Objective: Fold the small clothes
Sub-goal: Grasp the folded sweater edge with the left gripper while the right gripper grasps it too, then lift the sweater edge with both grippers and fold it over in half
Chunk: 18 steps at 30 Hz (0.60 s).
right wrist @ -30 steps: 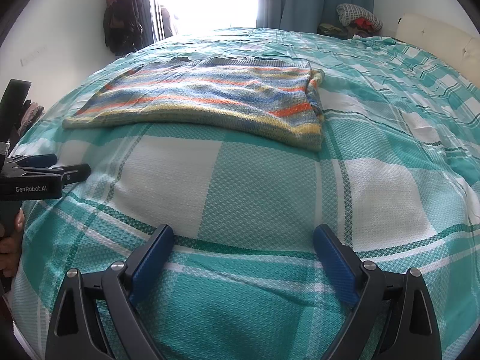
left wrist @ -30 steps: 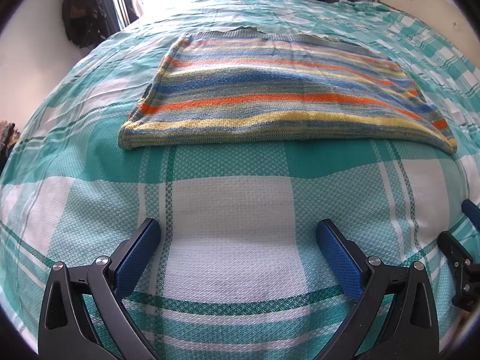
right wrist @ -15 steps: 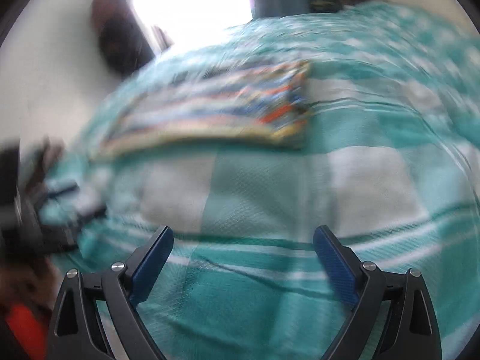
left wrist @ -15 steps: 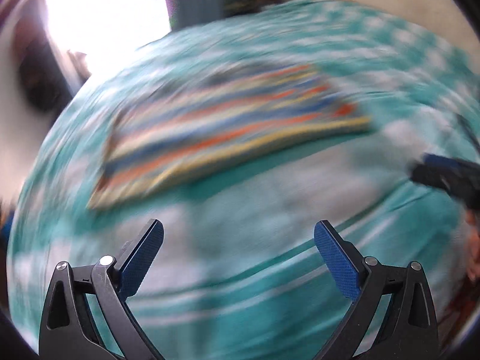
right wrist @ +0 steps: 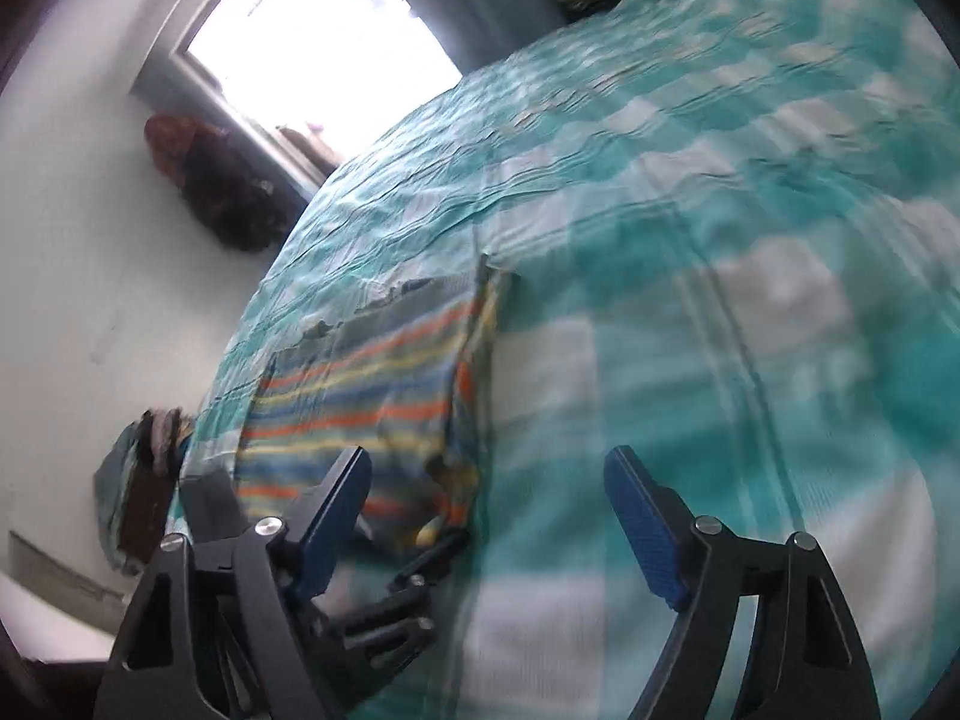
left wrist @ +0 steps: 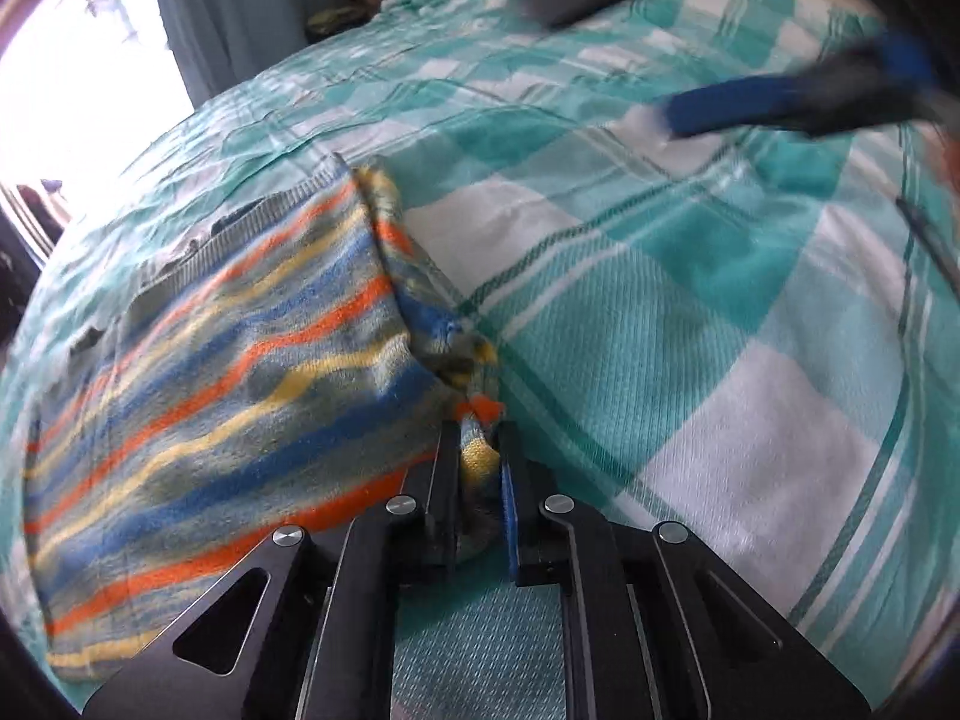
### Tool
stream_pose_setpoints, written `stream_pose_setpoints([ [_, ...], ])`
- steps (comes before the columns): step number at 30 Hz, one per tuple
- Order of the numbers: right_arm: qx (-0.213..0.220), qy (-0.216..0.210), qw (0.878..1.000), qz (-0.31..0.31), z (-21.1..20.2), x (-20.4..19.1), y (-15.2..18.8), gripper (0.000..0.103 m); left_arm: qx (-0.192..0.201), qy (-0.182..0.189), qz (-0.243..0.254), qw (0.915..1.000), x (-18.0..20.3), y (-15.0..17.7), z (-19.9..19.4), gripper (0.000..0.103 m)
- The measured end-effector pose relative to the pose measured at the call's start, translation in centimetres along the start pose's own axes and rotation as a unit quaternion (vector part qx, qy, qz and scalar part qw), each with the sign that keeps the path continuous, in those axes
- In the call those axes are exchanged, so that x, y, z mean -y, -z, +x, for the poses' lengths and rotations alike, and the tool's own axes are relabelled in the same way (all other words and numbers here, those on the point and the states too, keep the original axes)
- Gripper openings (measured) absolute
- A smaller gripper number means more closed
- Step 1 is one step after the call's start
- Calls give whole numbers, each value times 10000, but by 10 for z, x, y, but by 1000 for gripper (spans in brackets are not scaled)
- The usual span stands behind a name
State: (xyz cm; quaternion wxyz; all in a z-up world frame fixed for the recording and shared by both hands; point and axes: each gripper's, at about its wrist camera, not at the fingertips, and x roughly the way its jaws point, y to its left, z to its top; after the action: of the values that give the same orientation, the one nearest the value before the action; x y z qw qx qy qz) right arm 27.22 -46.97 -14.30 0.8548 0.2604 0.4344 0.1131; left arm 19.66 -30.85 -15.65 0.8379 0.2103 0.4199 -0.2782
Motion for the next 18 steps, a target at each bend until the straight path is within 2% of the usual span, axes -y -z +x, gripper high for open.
stream_pose_setpoints([
  [4, -560, -101, 9981, 248, 76, 2, -50, 73, 223, 85, -5, 9997, 1, 2, -12, 9],
  [6, -817, -273, 9948, 536, 110, 4, -62, 72, 284, 173, -92, 9994, -3, 3, -17, 9],
  [8, -868, -223, 9932, 745, 138, 4, -69, 69, 282, 313, -260, 9988, -10, 3, -20, 8],
  [10, -945, -69, 9929, 720, 157, 1, -73, 44, 293, 466, -462, 9974, -20, 3, -23, 8],
  [11, -954, 130, 9934, 619, 160, -3, -76, 9, 330, 529, -566, 9964, -26, 3, -27, 8],
  [13, -818, 268, 9957, 328, 156, -21, -80, 10, 483, 610, -759, 9941, -40, 4, -40, 8],
  [18, -382, -236, 9975, -551, 128, -107, -90, 10, 948, 709, -1462, 9821, -102, 19, -93, 8],
])
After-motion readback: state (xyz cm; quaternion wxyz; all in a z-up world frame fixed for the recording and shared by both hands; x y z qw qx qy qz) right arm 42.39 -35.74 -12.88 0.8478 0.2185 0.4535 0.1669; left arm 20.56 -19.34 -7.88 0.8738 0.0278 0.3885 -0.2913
